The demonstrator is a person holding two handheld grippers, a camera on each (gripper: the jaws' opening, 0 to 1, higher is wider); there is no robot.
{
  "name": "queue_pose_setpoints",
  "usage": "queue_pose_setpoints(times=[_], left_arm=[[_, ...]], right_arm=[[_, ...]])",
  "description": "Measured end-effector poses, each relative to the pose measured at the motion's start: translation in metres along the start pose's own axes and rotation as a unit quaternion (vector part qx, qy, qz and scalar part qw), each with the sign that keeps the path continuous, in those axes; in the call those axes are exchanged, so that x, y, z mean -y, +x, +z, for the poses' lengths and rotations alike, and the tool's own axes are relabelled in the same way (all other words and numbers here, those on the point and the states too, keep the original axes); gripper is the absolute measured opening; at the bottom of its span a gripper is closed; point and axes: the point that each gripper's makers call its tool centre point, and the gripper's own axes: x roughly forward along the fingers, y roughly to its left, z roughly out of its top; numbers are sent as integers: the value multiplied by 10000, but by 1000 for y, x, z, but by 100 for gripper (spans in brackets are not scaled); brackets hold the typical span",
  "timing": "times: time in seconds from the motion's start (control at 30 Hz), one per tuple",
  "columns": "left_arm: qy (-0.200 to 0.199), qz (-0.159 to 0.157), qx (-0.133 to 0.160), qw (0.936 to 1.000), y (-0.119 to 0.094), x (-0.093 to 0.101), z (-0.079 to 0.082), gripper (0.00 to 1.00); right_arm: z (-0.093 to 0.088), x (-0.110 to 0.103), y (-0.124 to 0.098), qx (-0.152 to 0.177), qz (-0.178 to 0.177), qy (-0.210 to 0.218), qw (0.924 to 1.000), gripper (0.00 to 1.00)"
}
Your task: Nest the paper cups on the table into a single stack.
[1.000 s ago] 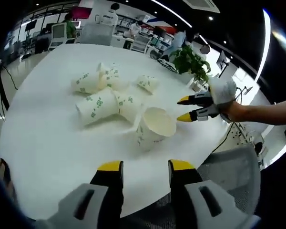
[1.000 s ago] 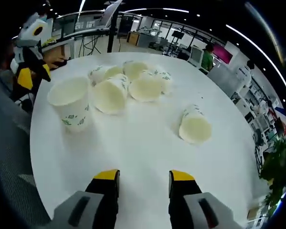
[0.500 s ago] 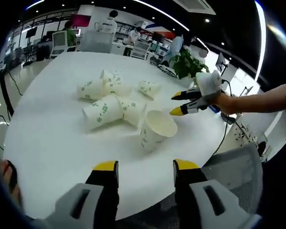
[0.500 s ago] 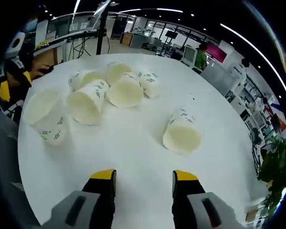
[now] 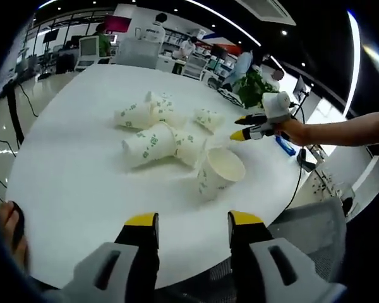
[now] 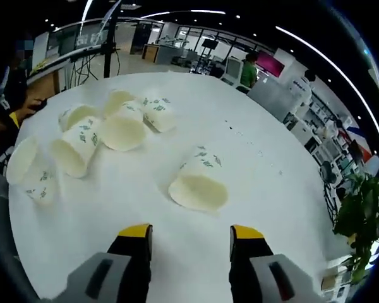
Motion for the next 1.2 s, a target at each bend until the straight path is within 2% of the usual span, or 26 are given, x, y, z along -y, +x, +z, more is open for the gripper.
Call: queue_pose_setpoints(times=[0.03, 0.17, 0.23, 0.53, 0.8, 1.1, 1.2], left_arm=[[-32, 20, 4, 10000, -1, -2, -1, 42], [-69, 44, -24, 10000, -3, -3, -3, 42], [-75, 65, -36, 9999, -4, -4, -4, 42], [-163, 198, 21, 9997, -9, -12, -6, 41], [-207, 288, 19, 9994, -9, -20, -8, 41], [-308, 306, 30, 9991, -11, -20, -10, 40], [-331, 331, 73, 9989, -13, -24, -8, 40]], right_arm=[[1, 9, 5, 26, -42, 123, 9999, 47], [3, 19, 9, 95, -177, 348, 9992, 45], [3, 14, 7, 90, -199, 407, 9989, 45], [13, 30, 18, 191, -269, 351, 9988, 41], [20, 42, 26, 318, -295, 634, 9970, 34], [32, 45, 35, 381, -243, 553, 9974, 26], [31, 41, 38, 302, -198, 517, 9980, 24]])
